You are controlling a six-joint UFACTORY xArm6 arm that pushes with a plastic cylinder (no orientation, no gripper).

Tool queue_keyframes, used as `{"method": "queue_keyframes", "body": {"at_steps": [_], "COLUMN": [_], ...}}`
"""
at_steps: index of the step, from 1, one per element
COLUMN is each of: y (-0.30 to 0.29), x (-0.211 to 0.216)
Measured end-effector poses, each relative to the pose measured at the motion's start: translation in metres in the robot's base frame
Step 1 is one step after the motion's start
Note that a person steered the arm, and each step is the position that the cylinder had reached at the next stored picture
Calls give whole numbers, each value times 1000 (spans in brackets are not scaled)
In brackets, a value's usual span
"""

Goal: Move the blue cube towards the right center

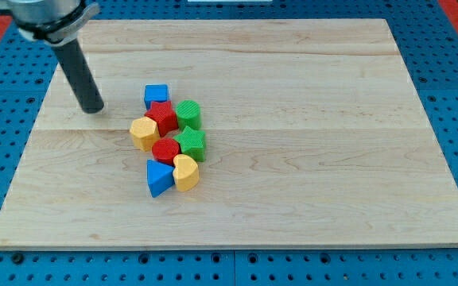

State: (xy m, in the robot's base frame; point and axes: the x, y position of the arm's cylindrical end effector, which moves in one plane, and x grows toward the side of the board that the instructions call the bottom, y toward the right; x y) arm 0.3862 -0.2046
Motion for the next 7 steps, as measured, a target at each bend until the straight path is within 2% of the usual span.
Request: {"method": "queue_keyframes", "body": {"at_steps": [1,3,4,6,7], "y": [33,86,123,117,170], "x": [-31,-4,-4,18,-8]}}
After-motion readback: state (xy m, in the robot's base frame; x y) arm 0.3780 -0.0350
